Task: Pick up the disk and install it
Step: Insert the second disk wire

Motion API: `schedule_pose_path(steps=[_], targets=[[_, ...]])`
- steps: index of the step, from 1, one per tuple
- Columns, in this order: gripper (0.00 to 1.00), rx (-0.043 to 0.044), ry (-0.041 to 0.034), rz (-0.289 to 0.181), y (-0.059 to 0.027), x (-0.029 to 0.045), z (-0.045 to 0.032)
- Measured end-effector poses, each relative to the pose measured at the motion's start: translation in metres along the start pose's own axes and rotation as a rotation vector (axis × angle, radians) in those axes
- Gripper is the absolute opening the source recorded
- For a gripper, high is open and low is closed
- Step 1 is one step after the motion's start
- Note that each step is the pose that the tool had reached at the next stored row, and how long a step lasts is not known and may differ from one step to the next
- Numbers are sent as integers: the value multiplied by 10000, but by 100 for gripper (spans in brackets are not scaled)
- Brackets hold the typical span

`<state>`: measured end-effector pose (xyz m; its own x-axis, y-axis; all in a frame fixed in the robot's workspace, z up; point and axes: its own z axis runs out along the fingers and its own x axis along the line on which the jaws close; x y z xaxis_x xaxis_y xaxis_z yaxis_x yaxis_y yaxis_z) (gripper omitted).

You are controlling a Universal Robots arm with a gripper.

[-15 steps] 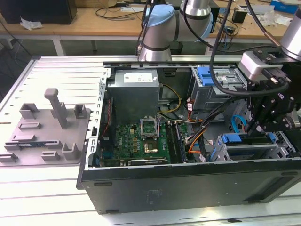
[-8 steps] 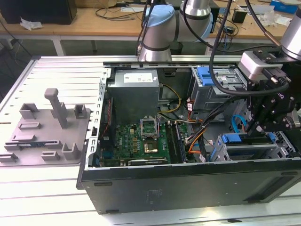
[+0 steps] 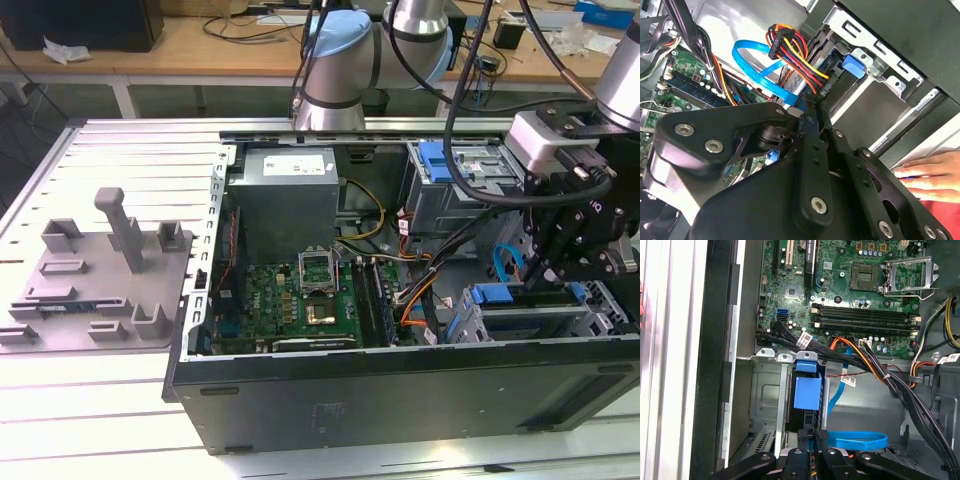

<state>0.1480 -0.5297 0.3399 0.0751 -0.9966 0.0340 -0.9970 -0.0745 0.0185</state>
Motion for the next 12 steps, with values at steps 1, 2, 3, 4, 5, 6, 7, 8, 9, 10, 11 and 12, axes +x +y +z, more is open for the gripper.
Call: schedule_pose_path(steps=[1,2,3,4,5,6,7,8,9,10,11,12], targets=[[16,0,0,0,0,0,2],[16,0,0,0,0,0,3],[16,0,-2,0,0,0,4],[16,0,-1,0,0,0,4],[16,0,-1,0,0,0,4],[16,0,-1,1,0,0,5],[16,0,-2,2,0,0,5],[16,-1,-3,1,-2,0,5],[16,-1,-2,0,-5,0,5],[16,0,-3,1,-10,1,5],[16,-1,-2,0,-14,1,5],[16,-1,-2,1,-18,1,5]])
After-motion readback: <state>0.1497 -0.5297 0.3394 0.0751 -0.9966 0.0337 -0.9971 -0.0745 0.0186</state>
